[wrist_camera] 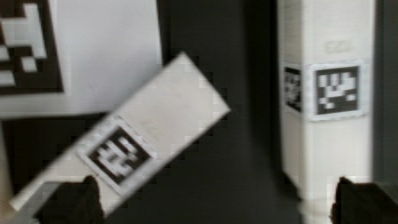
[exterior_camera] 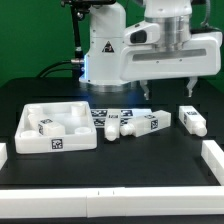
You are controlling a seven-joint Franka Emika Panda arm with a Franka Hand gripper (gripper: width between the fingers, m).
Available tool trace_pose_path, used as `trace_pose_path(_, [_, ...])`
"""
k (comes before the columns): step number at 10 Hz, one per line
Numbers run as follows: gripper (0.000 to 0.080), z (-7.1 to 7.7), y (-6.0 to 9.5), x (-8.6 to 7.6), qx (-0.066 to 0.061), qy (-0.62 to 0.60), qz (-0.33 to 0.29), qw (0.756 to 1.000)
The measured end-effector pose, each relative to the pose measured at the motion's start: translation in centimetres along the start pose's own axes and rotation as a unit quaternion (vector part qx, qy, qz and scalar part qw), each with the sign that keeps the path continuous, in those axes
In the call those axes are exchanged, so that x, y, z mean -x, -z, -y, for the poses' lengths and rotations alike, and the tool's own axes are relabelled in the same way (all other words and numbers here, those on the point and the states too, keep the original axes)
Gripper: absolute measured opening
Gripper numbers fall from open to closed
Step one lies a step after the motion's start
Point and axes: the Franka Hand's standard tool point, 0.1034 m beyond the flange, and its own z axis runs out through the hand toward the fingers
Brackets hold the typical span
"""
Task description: Assemble desk
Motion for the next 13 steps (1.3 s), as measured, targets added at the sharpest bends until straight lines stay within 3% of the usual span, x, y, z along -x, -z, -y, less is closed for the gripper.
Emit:
trace_pose_path(3, [0.0649,-2.5,-2.6,-0.1,0.004,-0.047,-0.009,0.999])
trace_pose_path(6, [0.0649,-3.1,-4.5,-0.7,0.007,-0.041,-0.023,0.999])
trace_pose_path(8, [0.0649,-3.0,-4.6,-0.8,0.007,-0.039,-0.026,0.999])
trace_pose_path(9, [0.0557,-3.0,-4.7,-0.7,0.007,-0.038,-0.026,0.999])
trace_pose_path(10, [0.0557,-3.0,-4.7,-0.8,0.007,-0.038,-0.026,0.999])
trace_pose_path(11, [0.0355,-3.0,-4.7,-0.8,0.007,-0.038,-0.026,0.999])
trace_pose_path(12, [0.0282,-3.0,-4.7,-0.8,0.007,-0.038,-0.026,0.999])
trace_pose_path(13, [0.0282,-2.9,-4.6,-0.7,0.007,-0.034,-0.027,0.999])
